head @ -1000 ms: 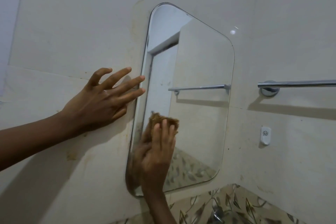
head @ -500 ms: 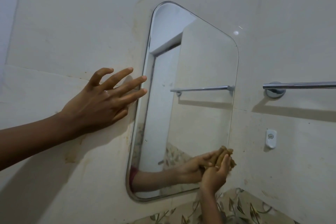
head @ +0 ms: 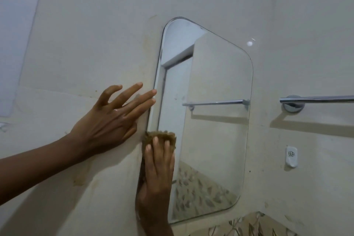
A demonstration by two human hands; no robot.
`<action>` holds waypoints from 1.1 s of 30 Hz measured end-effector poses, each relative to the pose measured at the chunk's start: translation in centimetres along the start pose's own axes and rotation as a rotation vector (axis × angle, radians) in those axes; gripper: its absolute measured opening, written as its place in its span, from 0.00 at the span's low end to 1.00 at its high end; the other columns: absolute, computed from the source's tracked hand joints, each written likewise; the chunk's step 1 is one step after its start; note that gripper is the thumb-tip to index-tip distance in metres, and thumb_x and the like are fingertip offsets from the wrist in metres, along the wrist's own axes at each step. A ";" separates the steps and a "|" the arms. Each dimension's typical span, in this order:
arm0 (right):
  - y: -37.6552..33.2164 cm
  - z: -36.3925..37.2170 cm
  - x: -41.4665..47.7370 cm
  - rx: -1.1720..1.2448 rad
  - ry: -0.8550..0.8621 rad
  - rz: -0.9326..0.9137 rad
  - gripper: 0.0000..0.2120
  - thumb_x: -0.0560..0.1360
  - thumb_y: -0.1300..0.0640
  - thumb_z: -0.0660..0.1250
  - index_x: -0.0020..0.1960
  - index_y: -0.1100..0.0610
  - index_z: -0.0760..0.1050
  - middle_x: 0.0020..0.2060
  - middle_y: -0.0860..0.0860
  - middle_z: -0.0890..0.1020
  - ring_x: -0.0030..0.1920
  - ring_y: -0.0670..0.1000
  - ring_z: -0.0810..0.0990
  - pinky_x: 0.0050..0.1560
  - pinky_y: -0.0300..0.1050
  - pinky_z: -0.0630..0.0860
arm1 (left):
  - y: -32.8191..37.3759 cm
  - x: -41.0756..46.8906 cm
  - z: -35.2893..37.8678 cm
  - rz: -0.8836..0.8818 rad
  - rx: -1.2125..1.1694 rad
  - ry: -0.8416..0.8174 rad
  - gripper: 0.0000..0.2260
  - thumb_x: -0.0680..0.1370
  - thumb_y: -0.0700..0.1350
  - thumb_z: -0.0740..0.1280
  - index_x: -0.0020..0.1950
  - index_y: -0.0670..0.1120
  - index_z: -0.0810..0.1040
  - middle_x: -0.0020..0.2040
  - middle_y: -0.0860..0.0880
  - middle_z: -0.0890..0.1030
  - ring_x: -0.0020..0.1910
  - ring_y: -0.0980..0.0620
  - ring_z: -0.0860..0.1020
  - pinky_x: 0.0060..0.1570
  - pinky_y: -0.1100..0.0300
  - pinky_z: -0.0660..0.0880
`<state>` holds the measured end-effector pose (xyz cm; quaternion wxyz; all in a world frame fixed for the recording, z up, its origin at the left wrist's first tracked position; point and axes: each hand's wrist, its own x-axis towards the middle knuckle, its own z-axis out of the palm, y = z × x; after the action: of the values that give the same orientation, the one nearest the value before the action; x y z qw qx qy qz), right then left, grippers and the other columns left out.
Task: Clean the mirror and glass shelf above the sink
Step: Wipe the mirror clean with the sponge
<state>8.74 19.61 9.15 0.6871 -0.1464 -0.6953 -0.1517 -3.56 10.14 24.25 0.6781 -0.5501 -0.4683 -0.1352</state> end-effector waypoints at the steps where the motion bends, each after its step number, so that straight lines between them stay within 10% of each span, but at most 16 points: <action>1: -0.3 -0.4 3.0 -0.016 0.040 -0.039 0.28 0.74 0.68 0.59 0.73 0.56 0.62 0.74 0.53 0.64 0.75 0.59 0.58 0.71 0.62 0.58 | 0.1 0.0 -0.1 -0.017 -0.018 0.027 0.24 0.80 0.46 0.45 0.75 0.44 0.60 0.76 0.45 0.61 0.74 0.45 0.58 0.69 0.47 0.51; 18: 4.0 -2.2 32.3 -0.072 0.207 -0.111 0.29 0.69 0.68 0.55 0.68 0.57 0.70 0.69 0.54 0.72 0.72 0.59 0.64 0.73 0.53 0.59 | -0.5 -0.1 1.2 0.050 0.067 0.048 0.23 0.80 0.47 0.44 0.74 0.48 0.64 0.75 0.45 0.63 0.74 0.41 0.58 0.71 0.44 0.46; 33: 18.1 -10.8 28.4 0.142 0.405 0.772 0.19 0.76 0.67 0.53 0.64 0.60 0.71 0.63 0.55 0.76 0.63 0.56 0.74 0.65 0.47 0.70 | -0.1 0.1 0.5 0.022 0.069 0.067 0.24 0.79 0.45 0.44 0.70 0.48 0.70 0.73 0.47 0.67 0.72 0.45 0.62 0.67 0.46 0.53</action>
<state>25.70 31.50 37.85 0.8243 -0.3150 -0.4496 0.1386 -3.84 10.59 24.38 0.7134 -0.5265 -0.4438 -0.1299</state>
